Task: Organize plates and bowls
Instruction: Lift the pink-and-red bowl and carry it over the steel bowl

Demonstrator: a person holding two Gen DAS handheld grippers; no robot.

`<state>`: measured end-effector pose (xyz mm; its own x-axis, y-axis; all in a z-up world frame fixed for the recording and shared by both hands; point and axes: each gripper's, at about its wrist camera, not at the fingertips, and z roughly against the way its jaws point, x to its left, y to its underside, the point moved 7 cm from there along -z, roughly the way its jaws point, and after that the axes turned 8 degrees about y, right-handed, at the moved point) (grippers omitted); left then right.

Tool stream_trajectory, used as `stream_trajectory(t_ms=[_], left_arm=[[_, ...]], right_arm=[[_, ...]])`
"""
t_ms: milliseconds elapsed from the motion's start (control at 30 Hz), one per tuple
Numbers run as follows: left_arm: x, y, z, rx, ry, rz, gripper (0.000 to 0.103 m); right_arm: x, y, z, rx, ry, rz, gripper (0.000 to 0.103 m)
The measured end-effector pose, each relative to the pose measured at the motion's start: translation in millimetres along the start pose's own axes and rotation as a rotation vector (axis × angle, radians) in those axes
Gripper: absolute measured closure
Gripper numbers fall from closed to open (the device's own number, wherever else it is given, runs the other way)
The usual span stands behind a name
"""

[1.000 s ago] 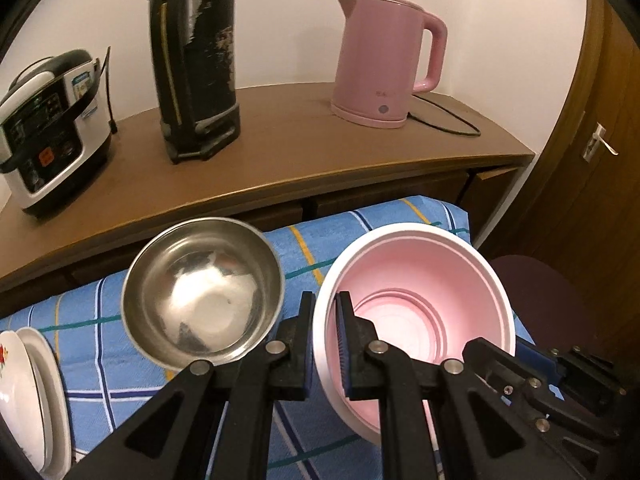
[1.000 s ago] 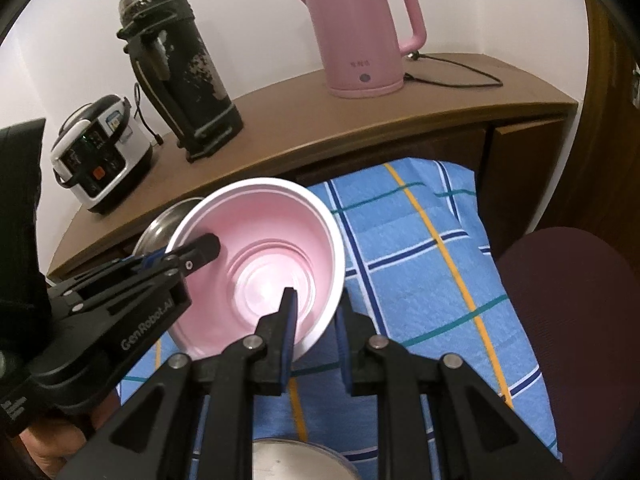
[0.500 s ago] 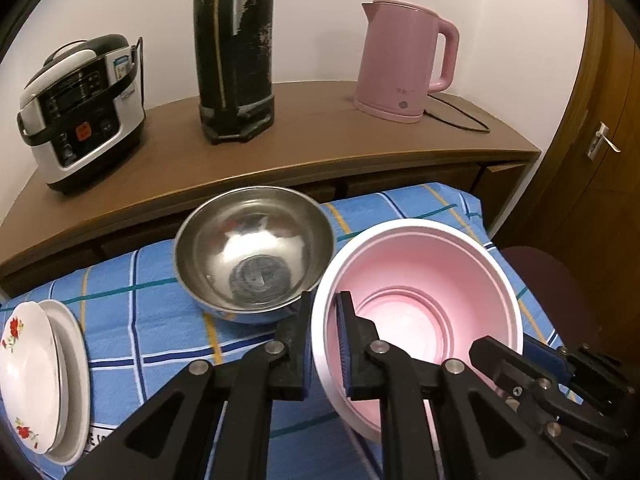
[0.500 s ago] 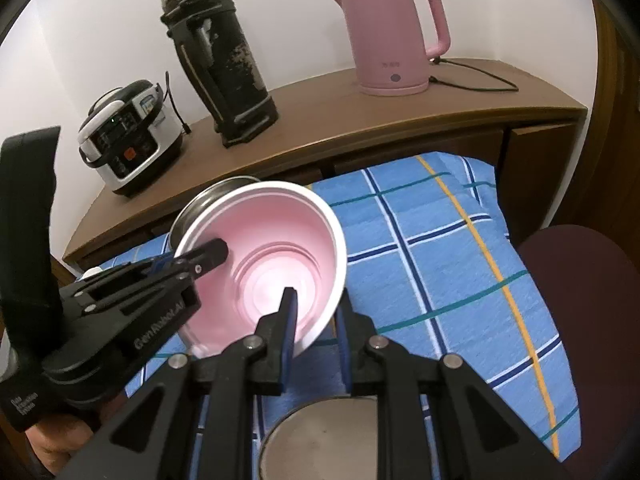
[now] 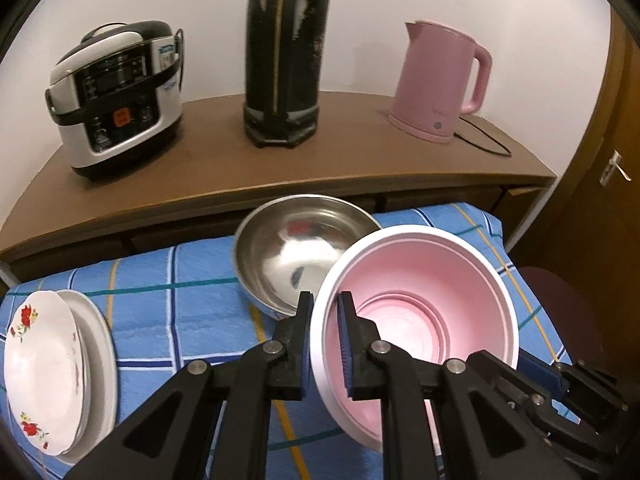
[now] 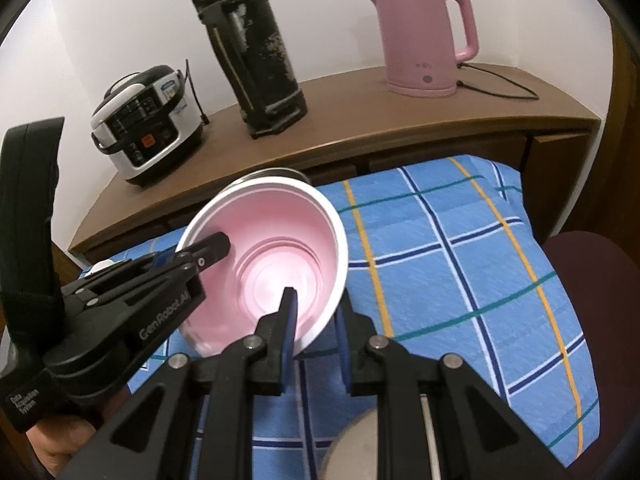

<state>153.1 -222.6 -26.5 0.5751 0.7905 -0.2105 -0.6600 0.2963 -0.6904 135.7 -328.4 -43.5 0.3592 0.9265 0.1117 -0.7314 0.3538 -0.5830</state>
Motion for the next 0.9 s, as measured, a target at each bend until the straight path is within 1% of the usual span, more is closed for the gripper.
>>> stream_trajectory(t_ms=[167,467,700,900], left_arm=[[12,-4,2,-0.012,-0.021,0.024,0.088],[36,-13,4,-0.022,-0.026,0.078,0.088],[54,-25,5,-0.046,-0.032,0.131,0.088],[64,-39,-3,-0.037,-0.073,0.156,0.088]], right_arm=[[12,-7,-1,-0.01,-0.01,0.016,0.085],[28,-15,-9,-0.009,-0.035,0.036,0.085],[45,-37,-8,-0.045,-0.044,0.067,0.085],[54,-55,-17,-0.064,-0.047,0.08,0.085]])
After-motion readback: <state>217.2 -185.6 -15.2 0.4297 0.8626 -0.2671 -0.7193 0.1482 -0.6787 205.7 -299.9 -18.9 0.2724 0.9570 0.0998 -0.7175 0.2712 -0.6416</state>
